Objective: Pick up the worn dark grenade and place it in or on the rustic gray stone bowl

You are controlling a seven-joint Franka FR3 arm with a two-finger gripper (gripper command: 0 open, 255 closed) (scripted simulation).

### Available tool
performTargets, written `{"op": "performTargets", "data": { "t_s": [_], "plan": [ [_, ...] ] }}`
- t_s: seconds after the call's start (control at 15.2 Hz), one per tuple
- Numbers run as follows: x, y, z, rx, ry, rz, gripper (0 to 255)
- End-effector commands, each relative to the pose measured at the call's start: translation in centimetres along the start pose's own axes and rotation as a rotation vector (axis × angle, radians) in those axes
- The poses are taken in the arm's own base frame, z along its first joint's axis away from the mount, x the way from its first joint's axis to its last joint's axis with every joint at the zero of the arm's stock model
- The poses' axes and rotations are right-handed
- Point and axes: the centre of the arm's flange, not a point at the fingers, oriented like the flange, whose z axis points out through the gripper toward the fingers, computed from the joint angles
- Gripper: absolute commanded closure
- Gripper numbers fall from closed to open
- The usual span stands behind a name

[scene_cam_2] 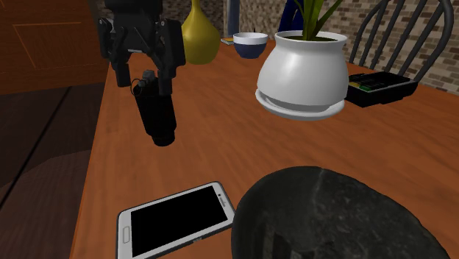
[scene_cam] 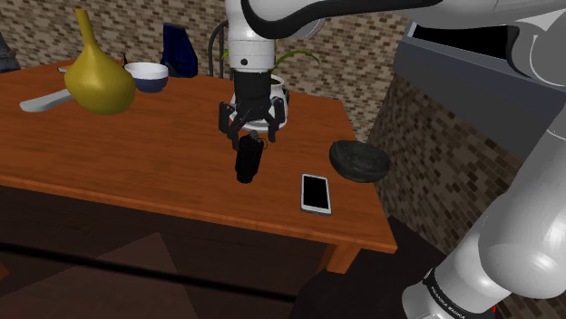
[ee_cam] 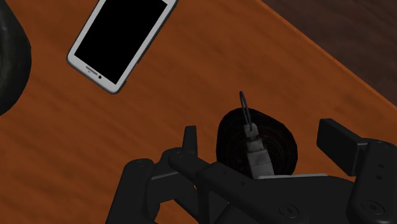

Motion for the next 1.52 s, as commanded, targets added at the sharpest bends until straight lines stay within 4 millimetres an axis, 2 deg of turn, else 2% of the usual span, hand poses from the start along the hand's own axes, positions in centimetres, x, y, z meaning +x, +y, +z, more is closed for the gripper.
{"op": "performTargets", "data": {
  "t_s": [0.0, 0.26, 0.33, 0.92, 1.45],
  "plan": [
    [0.0, 0.0, 0.1, 0.0, 0.0, 0.0, 0],
    [0.0, 0.0, 0.1, 0.0, 0.0, 0.0, 0],
    [0.0, 0.0, 0.1, 0.0, 0.0, 0.0, 255],
    [0.0, 0.0, 0.1, 0.0, 0.0, 0.0, 255],
    [-0.8, 0.2, -4.0, 0.0, 0.0, 0.0, 255]
  ]
}}
